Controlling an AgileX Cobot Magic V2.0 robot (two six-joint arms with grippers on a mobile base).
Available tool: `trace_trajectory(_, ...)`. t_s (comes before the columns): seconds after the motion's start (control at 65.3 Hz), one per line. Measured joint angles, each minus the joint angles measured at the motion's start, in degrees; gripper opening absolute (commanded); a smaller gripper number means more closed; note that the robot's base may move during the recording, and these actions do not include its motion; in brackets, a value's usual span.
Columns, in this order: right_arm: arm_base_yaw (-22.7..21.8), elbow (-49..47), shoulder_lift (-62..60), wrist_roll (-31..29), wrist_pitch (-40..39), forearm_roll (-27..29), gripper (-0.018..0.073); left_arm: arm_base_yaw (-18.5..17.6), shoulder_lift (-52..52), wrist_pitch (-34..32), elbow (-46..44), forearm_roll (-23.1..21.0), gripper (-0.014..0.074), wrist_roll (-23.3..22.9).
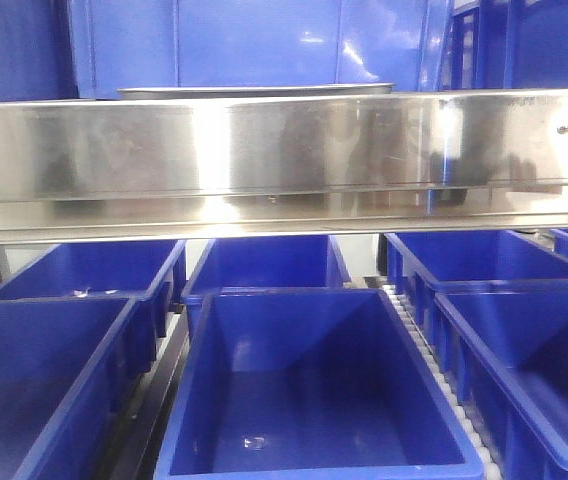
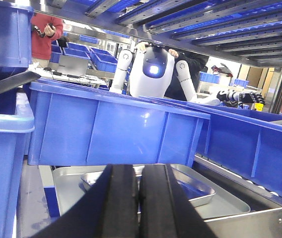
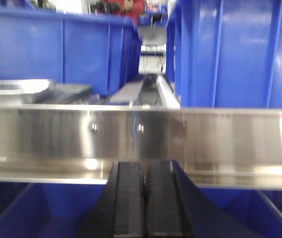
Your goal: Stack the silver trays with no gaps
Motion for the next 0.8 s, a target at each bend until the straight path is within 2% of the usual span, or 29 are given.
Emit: trace_trajectory(0.796, 0.0, 0.03, 0.0, 0.23, 0.65, 0.0, -0.0078, 0.0, -0.18, 0.0, 0.0, 0.0, 0.0004, 0.18)
